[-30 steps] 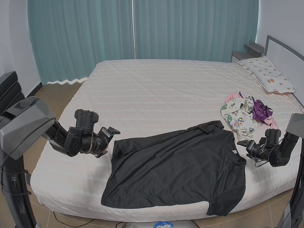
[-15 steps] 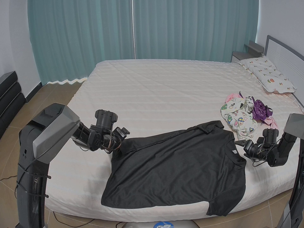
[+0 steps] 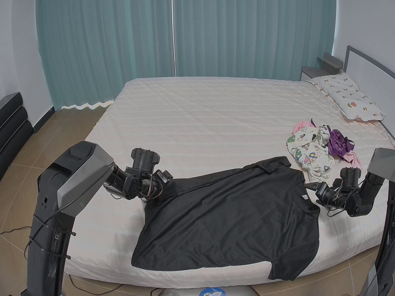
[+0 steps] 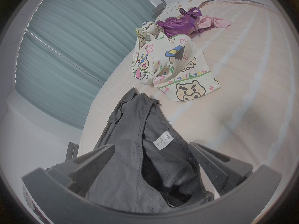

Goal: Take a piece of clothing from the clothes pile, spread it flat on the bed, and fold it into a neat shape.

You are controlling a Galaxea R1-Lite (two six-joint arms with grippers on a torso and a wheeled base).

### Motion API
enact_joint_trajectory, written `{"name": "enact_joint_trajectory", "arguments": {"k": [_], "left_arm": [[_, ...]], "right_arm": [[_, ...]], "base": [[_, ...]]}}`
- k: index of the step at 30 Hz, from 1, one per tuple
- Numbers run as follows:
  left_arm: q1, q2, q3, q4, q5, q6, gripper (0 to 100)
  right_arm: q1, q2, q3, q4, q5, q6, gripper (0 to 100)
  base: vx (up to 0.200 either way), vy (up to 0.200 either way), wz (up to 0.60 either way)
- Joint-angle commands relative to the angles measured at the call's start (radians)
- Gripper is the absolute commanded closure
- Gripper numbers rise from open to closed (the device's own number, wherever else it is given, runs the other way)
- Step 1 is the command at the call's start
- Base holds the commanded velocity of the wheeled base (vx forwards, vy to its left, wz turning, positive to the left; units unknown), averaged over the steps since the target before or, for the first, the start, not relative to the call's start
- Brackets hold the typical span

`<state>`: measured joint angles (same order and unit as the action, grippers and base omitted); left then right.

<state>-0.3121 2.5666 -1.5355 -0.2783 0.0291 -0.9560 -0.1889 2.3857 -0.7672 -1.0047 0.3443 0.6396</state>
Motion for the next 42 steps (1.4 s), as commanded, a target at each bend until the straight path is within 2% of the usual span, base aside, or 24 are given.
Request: {"name": "enact_joint_trajectory", "arguments": {"k": [1, 2, 10, 13, 14, 17, 25, 27, 33, 37, 38, 41, 42], "left_arm": [[-0.004, 0.014, -0.017, 0.011, 0.0, 0.006, 0], [-0.004, 0.018, -0.028, 0.024, 0.0, 0.011, 100], [-0.001, 0.029, -0.087, 0.077, 0.023, 0.009, 100], [-0.001, 0.026, -0.101, 0.07, 0.051, 0.006, 100], [0.004, 0.026, -0.143, 0.07, 0.092, 0.006, 100], [0.015, 0.032, -0.19, 0.08, 0.117, 0.006, 100], [0.065, 0.078, -0.285, 0.09, 0.12, 0.006, 100], [0.085, 0.118, -0.347, 0.094, 0.12, 0.003, 100], [0.091, 0.187, -0.446, 0.172, 0.12, -0.02, 100], [0.097, 0.19, -0.464, 0.192, 0.115, -0.047, 100], [0.102, 0.19, -0.464, 0.188, 0.109, -0.05, 0], [0.111, 0.19, -0.464, 0.182, 0.107, -0.053, 0], [0.119, 0.188, -0.464, 0.182, 0.107, -0.056, 0]], "right_arm": [[0.0, 0.006, -0.004, 0.0, -0.001, 0.0, 0], [0.0, 0.006, -0.006, 0.0, -0.001, 0.0, 0], [-0.001, 0.006, -0.006, 0.0, -0.001, 0.0, 0], [-0.001, 0.006, -0.006, 0.0, -0.002, 0.0, 0], [-0.001, 0.006, -0.006, 0.0, -0.002, 0.0, 0], [-0.001, 0.006, -0.004, -0.002, -0.002, 0.0, 0], [-0.001, 0.006, -0.006, -0.002, -0.004, 0.002, 0], [-0.001, 0.007, -0.006, -0.002, -0.004, 0.002, 0], [-0.001, 0.009, -0.006, -0.003, -0.004, 0.002, 0], [0.0, 0.01, -0.004, -0.011, -0.004, 0.002, 0], [0.0, 0.012, -0.003, -0.029, -0.004, 0.003, 0], [0.0, 0.009, 0.002, -0.061, -0.004, 0.025, 0], [0.0, 0.004, 0.0, -0.084, -0.005, 0.057, 0]], "base": [[0.0, 0.0, 0.0], [0.0, 0.0, 0.0], [0.0, 0.0, 0.0], [0.0, 0.0, 0.0], [0.0, 0.0, 0.0], [0.0, 0.0, 0.0], [0.0, 0.0, 0.0], [0.0, 0.0, 0.0], [0.0, 0.0, 0.0], [0.0, 0.0, 0.0], [0.0, 0.0, 0.0], [0.0, 0.0, 0.0], [0.0, 0.0, 0.0]]}}
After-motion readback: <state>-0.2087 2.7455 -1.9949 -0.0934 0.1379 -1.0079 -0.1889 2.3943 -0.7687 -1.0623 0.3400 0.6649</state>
